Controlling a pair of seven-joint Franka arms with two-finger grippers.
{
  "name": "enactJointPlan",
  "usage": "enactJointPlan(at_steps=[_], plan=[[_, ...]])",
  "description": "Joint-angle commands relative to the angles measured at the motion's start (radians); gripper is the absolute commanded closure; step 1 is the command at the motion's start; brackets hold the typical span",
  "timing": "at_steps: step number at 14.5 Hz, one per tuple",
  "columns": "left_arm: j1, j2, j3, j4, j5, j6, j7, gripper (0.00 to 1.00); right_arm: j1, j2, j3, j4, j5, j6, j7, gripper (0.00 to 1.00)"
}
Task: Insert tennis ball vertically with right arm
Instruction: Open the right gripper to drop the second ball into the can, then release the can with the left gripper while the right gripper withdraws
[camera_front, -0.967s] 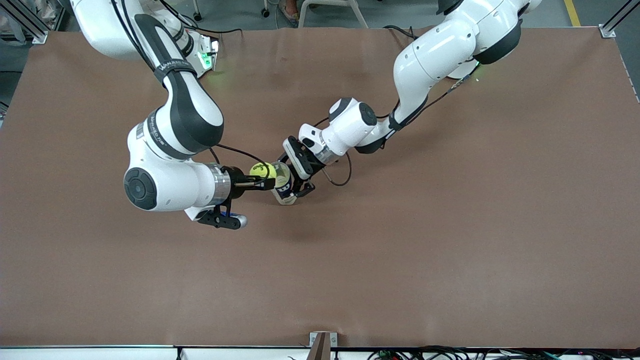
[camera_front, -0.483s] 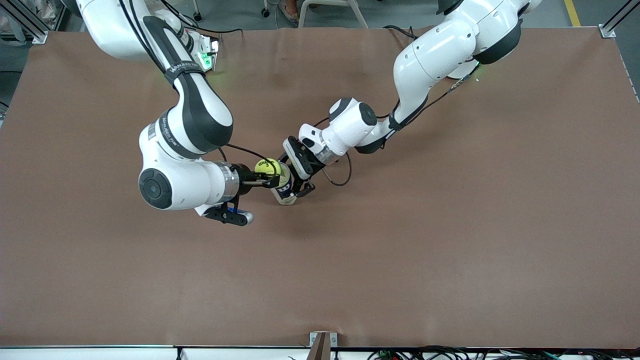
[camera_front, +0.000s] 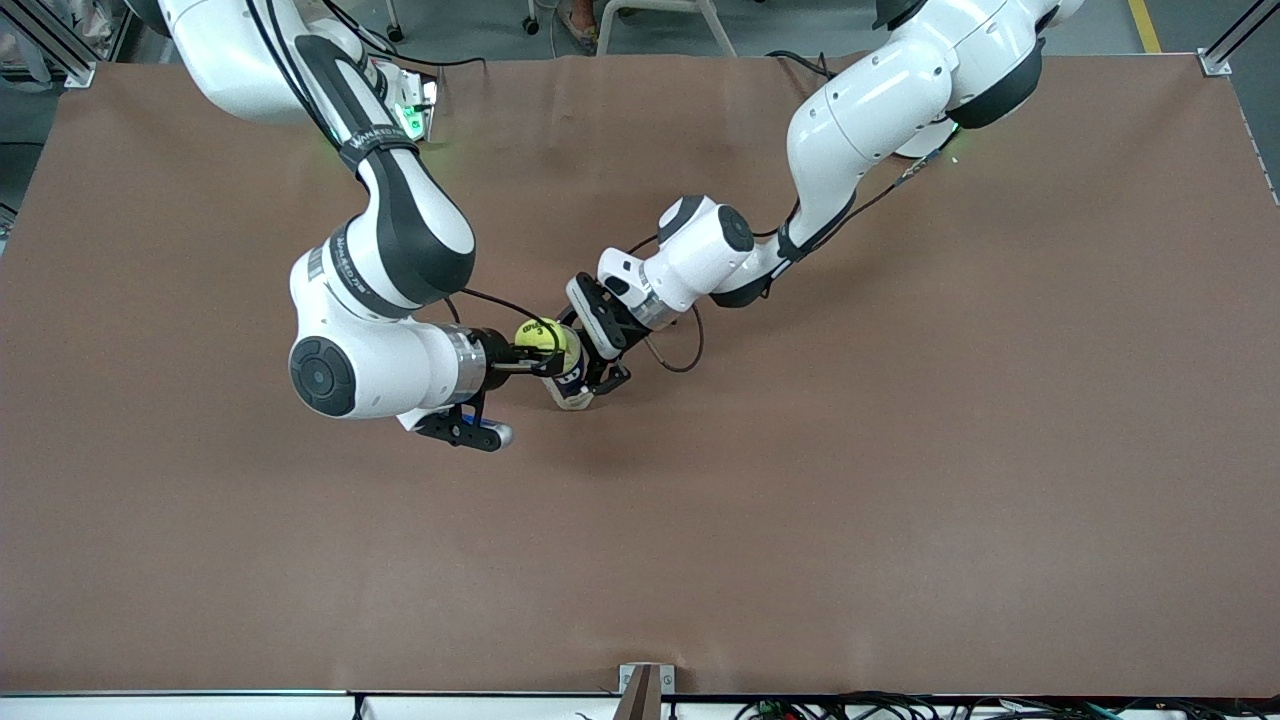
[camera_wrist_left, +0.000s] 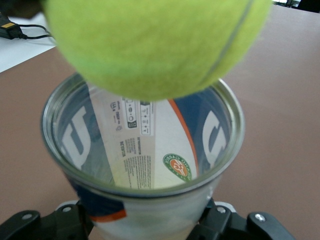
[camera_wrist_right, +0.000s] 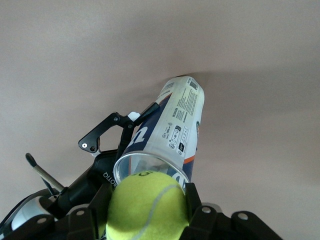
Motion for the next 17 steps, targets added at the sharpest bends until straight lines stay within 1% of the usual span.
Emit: enactJointPlan(at_steps=[1, 2, 3, 10, 11, 12, 13, 15, 16, 17], plan=[[-0.017, 0.018, 0.019, 0.005, -0.01, -0.014, -0.006, 0.22, 0.006, -0.009, -0.005, -0.021, 0.007, 0.014, 0.013, 0.52], [-0.018, 0.018, 0.019, 0.005, -0.01, -0.014, -0.006, 0.22, 0.004, -0.005, -0.005, -0.021, 0.007, 0.014, 0.013, 0.22], [-0.015, 0.018, 0.019, 0.003, -0.01, -0.014, -0.003, 0.22, 0.006, -0.003, -0.005, -0.021, 0.004, 0.014, 0.013, 0.0], [-0.015, 0.016, 0.019, 0.005, -0.008, -0.014, -0.005, 0.22, 0.004, -0.005, -0.01, -0.012, -0.001, 0.005, 0.01, 0.0], [-0.015, 0.016, 0.019, 0.005, -0.008, -0.014, -0.005, 0.22, -0.002, -0.014, -0.017, -0.006, -0.001, -0.001, 0.013, 0.0], [-0.015, 0.016, 0.019, 0.005, -0.01, -0.014, -0.006, 0.2, -0.006, -0.018, -0.034, -0.004, -0.009, -0.002, 0.042, 0.0], [-0.014, 0.016, 0.019, 0.003, -0.01, -0.014, -0.005, 0.0, -0.006, -0.029, -0.063, 0.005, -0.051, -0.004, 0.074, 0.0], [0.0, 0.013, 0.019, -0.012, -0.016, -0.017, -0.006, 0.0, -0.011, -0.072, -0.1, 0.026, -0.181, -0.037, 0.074, 0.0], [0.006, 0.012, 0.019, -0.019, -0.016, -0.02, -0.006, 0.0, -0.017, -0.083, -0.117, 0.039, -0.227, -0.054, 0.071, 0.0], [0.009, 0.01, 0.019, -0.029, -0.017, -0.024, -0.006, 0.0, -0.034, -0.103, -0.131, 0.049, -0.255, -0.064, 0.07, 0.0]])
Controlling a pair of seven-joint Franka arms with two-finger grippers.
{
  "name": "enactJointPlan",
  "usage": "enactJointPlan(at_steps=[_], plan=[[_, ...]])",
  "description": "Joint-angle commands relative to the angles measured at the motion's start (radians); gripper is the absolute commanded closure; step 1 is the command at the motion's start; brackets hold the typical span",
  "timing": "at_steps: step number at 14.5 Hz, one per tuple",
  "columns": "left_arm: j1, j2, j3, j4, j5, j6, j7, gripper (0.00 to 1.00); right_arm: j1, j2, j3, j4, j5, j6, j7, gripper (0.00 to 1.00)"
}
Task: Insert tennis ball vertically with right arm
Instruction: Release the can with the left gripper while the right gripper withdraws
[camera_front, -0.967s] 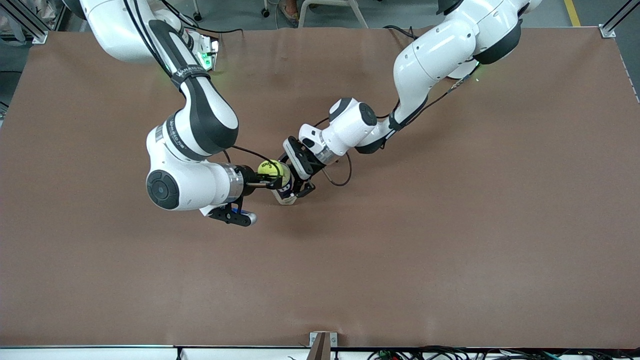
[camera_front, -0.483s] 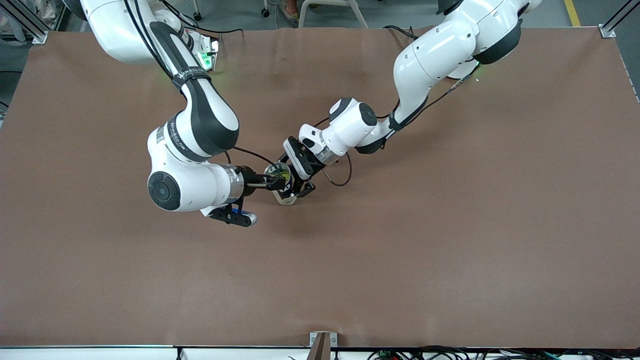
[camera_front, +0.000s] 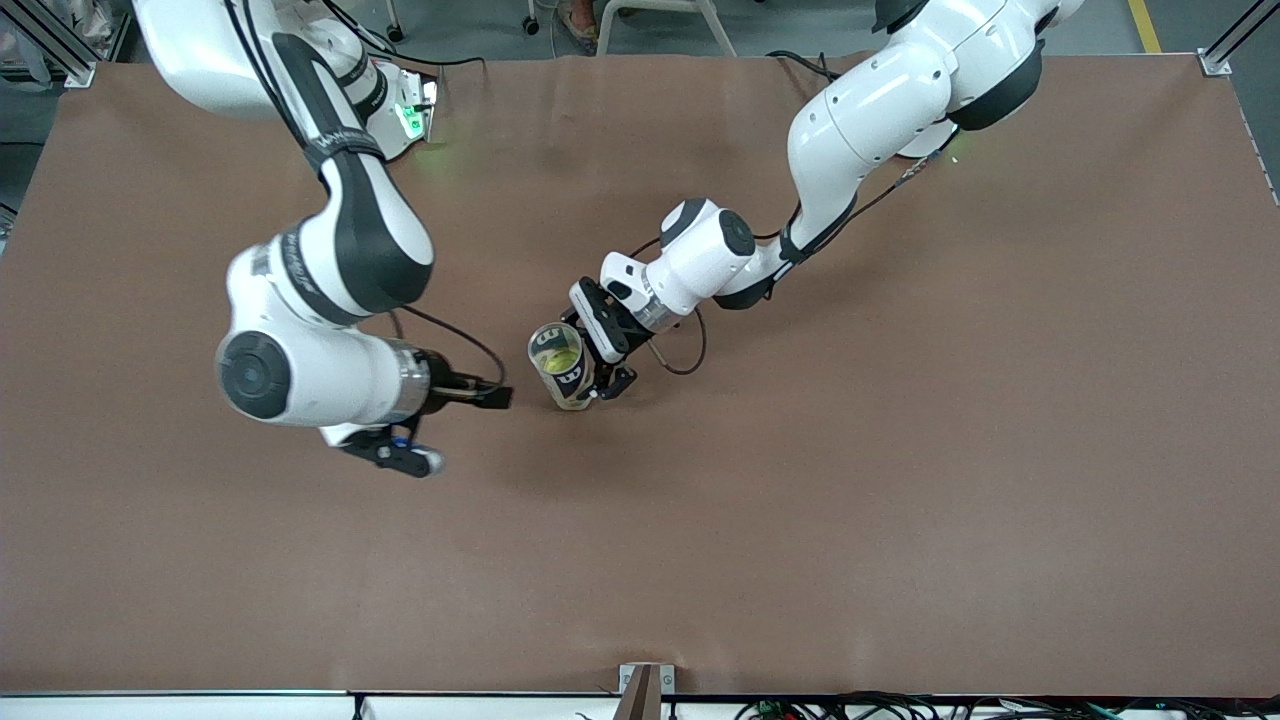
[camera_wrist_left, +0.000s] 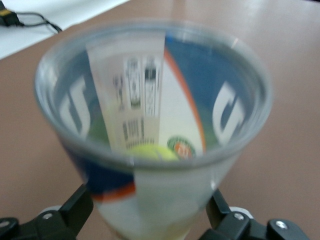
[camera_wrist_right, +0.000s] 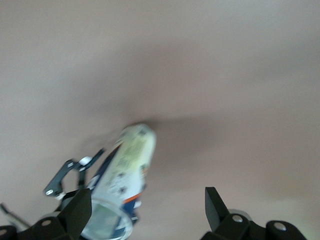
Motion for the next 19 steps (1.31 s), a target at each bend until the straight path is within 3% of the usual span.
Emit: enactJointPlan(at_steps=[1, 3, 5, 10, 12, 14, 16, 19], plan=[[0.02, -0.005, 0.001, -0.033, -0.016, -0.013, -0.007, 0.0, -0.041, -0.079, -0.024, 0.004, -0.07, -0.032, 0.022, 0.0], [0.075, -0.049, 0.001, -0.085, -0.014, -0.064, -0.006, 0.0, -0.106, -0.12, -0.027, 0.004, -0.068, -0.046, -0.013, 0.0], [0.133, -0.115, 0.0, -0.11, -0.014, -0.198, -0.007, 0.0, -0.163, -0.145, -0.028, 0.004, -0.071, -0.089, -0.085, 0.0], [0.282, -0.273, 0.001, -0.09, -0.01, -0.637, -0.027, 0.0, -0.248, -0.205, -0.031, 0.027, -0.161, -0.164, -0.193, 0.0], [0.335, -0.333, 0.013, -0.058, -0.005, -0.821, -0.09, 0.0, -0.246, -0.248, -0.083, 0.025, -0.221, -0.163, -0.336, 0.0], [0.343, -0.401, 0.053, -0.051, 0.007, -0.938, -0.226, 0.0, -0.307, -0.292, -0.085, 0.014, -0.225, -0.164, -0.482, 0.0], [0.348, -0.441, 0.087, -0.022, 0.065, -1.042, -0.382, 0.0, -0.395, -0.335, -0.043, -0.03, -0.241, -0.14, -0.572, 0.0], [0.36, -0.471, 0.112, 0.102, 0.185, -1.286, -0.629, 0.0, -0.517, -0.391, 0.118, -0.065, -0.333, -0.106, -0.593, 0.0]])
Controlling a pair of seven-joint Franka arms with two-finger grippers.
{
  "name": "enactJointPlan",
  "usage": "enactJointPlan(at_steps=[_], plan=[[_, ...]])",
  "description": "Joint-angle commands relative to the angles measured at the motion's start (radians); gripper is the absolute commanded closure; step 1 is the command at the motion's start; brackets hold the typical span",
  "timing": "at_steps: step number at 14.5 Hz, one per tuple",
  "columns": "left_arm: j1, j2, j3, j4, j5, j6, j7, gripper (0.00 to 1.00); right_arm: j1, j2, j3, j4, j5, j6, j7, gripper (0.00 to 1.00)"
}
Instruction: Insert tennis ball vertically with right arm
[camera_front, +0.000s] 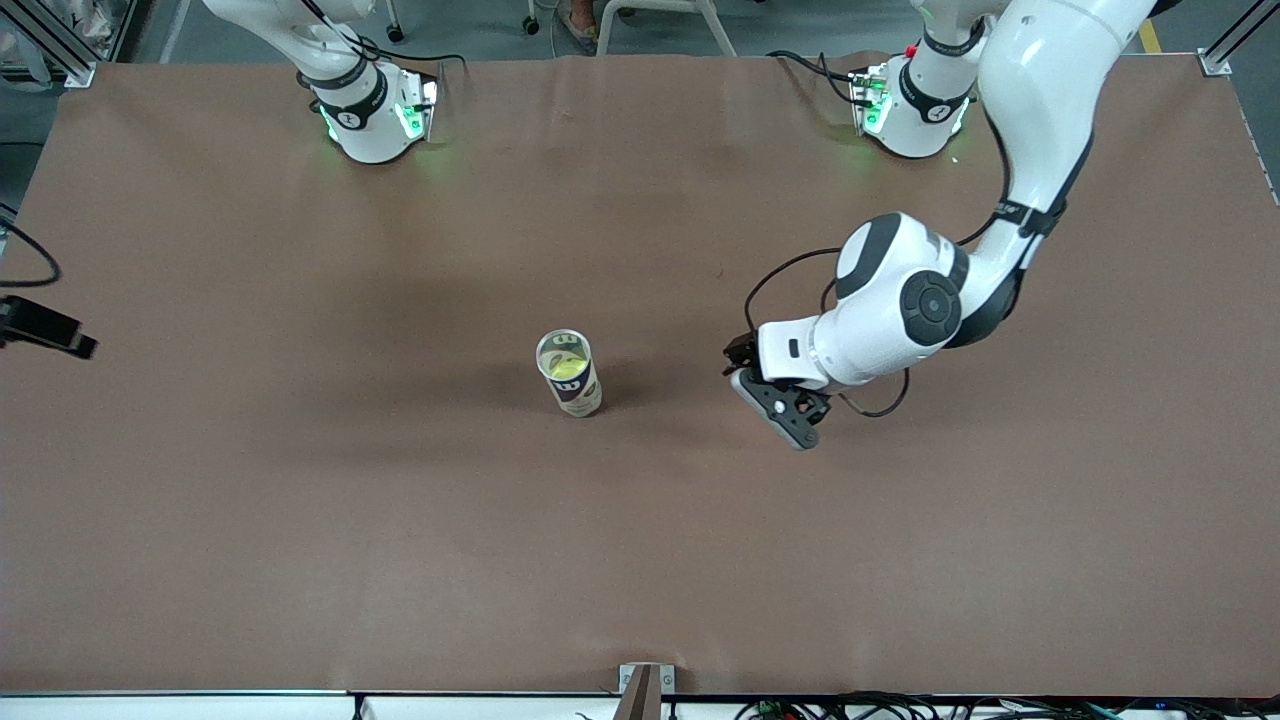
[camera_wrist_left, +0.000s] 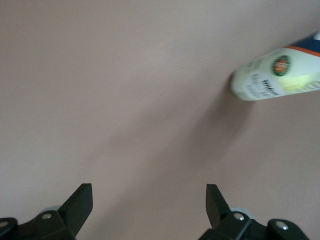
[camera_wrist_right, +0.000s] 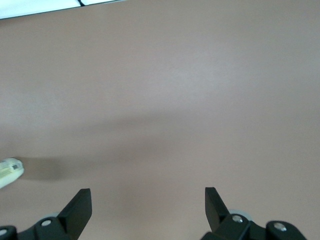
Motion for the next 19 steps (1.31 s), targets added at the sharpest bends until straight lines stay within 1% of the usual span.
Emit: enactJointPlan(at_steps=[1, 2, 3, 4, 5, 8, 9, 10, 11, 12, 13, 14, 15, 17, 19], plan=[[0.0, -0.041, 0.013, 0.105, 0.127, -0.195, -0.259, 0.0, -0.071, -0.083, 0.124, -0.1, -0.065, 0.042, 0.001, 0.0], [-0.001, -0.054, 0.012, 0.122, 0.184, -0.231, -0.342, 0.0, -0.068, -0.097, 0.123, -0.12, -0.065, 0.039, 0.007, 0.0], [0.003, -0.078, 0.01, 0.131, 0.221, -0.266, -0.402, 0.0, -0.059, -0.094, 0.103, -0.122, -0.058, 0.039, 0.008, 0.0], [0.011, -0.104, 0.013, 0.135, 0.226, -0.307, -0.425, 0.0, -0.006, -0.094, 0.03, -0.123, -0.049, 0.047, 0.002, 0.0], [0.031, -0.129, 0.019, 0.147, 0.232, -0.359, -0.428, 0.0, 0.048, -0.096, -0.022, -0.125, -0.048, 0.048, 0.001, 0.0], [0.09, -0.195, 0.03, 0.222, 0.232, -0.513, -0.425, 0.0, 0.045, -0.106, -0.023, -0.136, -0.048, 0.048, -0.009, 0.0], [0.148, -0.21, 0.021, 0.246, 0.223, -0.541, -0.415, 0.0, 0.045, -0.118, -0.023, -0.154, -0.048, 0.054, -0.013, 0.0], [0.173, -0.233, 0.016, 0.25, 0.223, -0.547, -0.409, 0.0, 0.048, -0.138, -0.023, -0.181, -0.049, 0.07, -0.013, 0.0], [0.166, -0.274, 0.027, 0.247, 0.226, -0.561, -0.407, 0.0, 0.05, -0.16, -0.023, -0.213, -0.049, 0.089, -0.013, 0.0], [0.149, -0.308, 0.041, 0.241, 0.229, -0.619, -0.407, 0.0, 0.053, -0.177, -0.023, -0.238, -0.049, 0.099, -0.013, 0.0], [0.122, -0.333, 0.086, 0.24, 0.225, -0.677, -0.401, 0.0, 0.053, -0.192, -0.023, -0.255, -0.049, 0.1, -0.013, 0.0], [0.077, -0.367, 0.148, 0.236, 0.217, -0.708, -0.39, 0.0, 0.056, -0.207, -0.023, -0.276, -0.049, 0.1, -0.013, 0.0], [0.031, -0.405, 0.215, 0.212, 0.214, -0.714, -0.36, 0.0, 0.061, -0.223, -0.023, -0.301, -0.049, 0.102, -0.013, 0.0], [0.009, -0.475, 0.283, 0.15, 0.167, -0.714, -0.28, 0.0, 0.065, -0.256, -0.023, -0.361, -0.049, 0.131, -0.013, 0.0], [-0.024, -0.534, 0.353, 0.097, 0.121, -0.714, -0.249, 0.0, 0.067, -0.286, -0.023, -0.41, -0.049, 0.159, -0.013, 0.0]])
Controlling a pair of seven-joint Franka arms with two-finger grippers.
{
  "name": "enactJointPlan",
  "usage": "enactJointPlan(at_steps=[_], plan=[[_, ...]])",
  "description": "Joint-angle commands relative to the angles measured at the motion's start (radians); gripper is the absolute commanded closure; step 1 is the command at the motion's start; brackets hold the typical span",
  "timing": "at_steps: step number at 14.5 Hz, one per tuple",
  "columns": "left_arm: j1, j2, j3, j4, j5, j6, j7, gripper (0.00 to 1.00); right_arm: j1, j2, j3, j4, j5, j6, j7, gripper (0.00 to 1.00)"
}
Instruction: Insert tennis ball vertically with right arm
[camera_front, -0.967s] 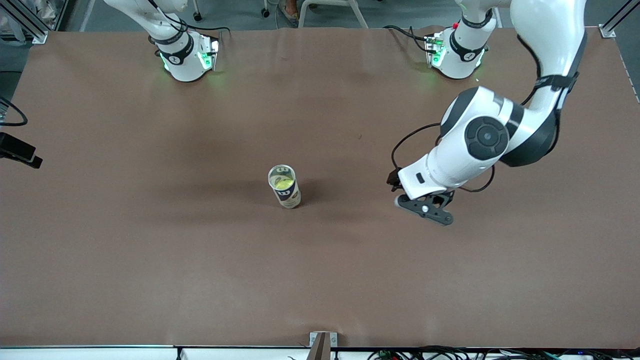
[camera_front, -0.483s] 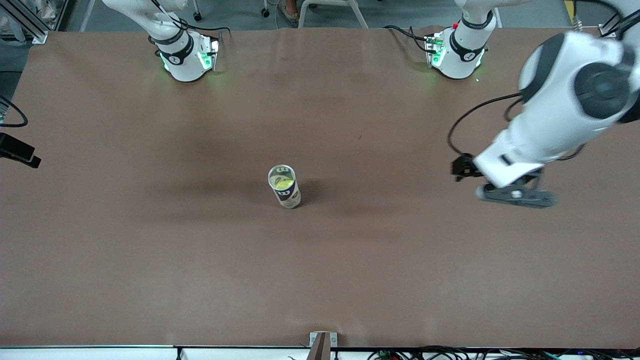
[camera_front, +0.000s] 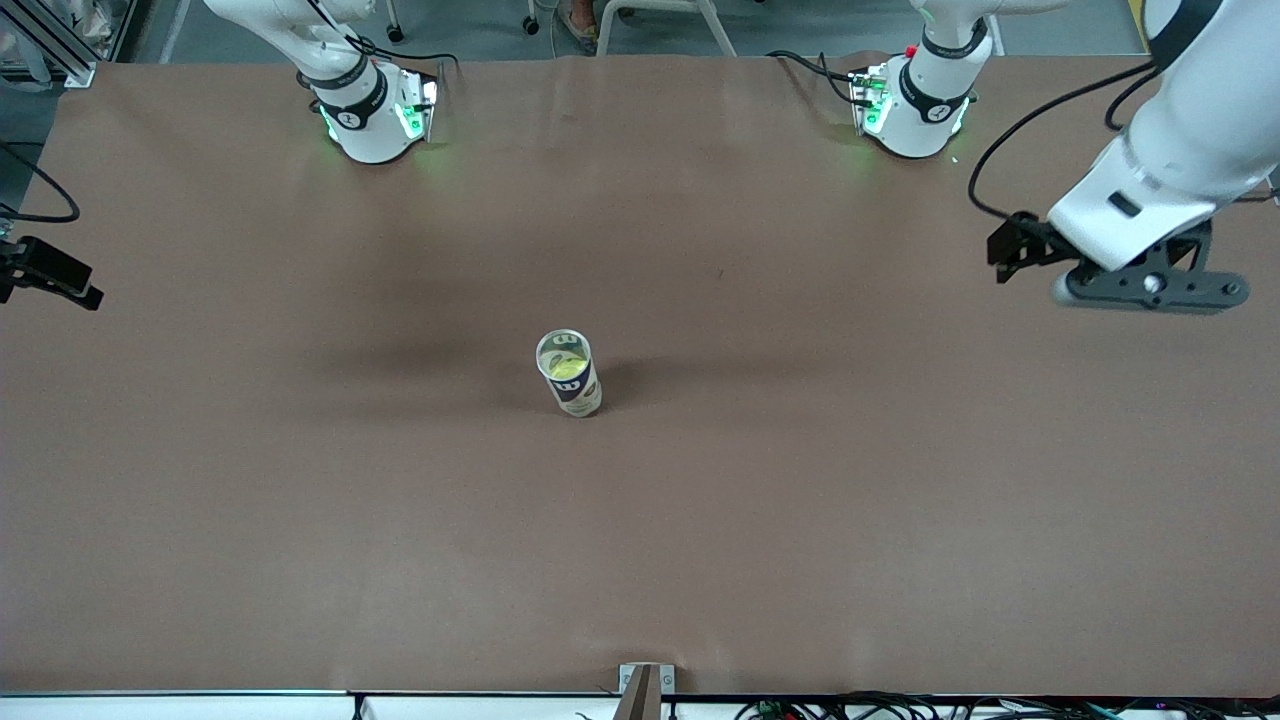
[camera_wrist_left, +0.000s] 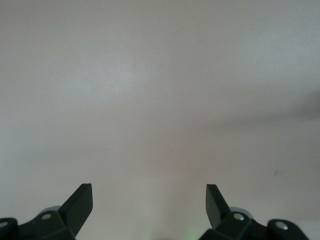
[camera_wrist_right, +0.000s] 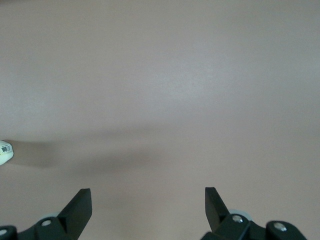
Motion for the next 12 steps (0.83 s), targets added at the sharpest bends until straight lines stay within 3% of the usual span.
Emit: enactJointPlan(at_steps=[1, 9, 12], plan=[[-0.06, -0.114, 0.106, -0.123, -0.054, 0.012, 0.048, 0.0, 0.015, -0.081, -0.009, -0.115, -0.012, 0.052, -0.009, 0.0], [-0.074, -0.15, 0.129, -0.153, -0.063, 0.032, 0.049, 0.0, 0.018, -0.076, -0.009, -0.092, -0.013, 0.029, -0.02, 0.0], [-0.04, -0.15, 0.129, -0.151, -0.118, 0.033, 0.051, 0.0, 0.018, -0.076, -0.009, -0.089, -0.013, 0.042, -0.018, 0.0]])
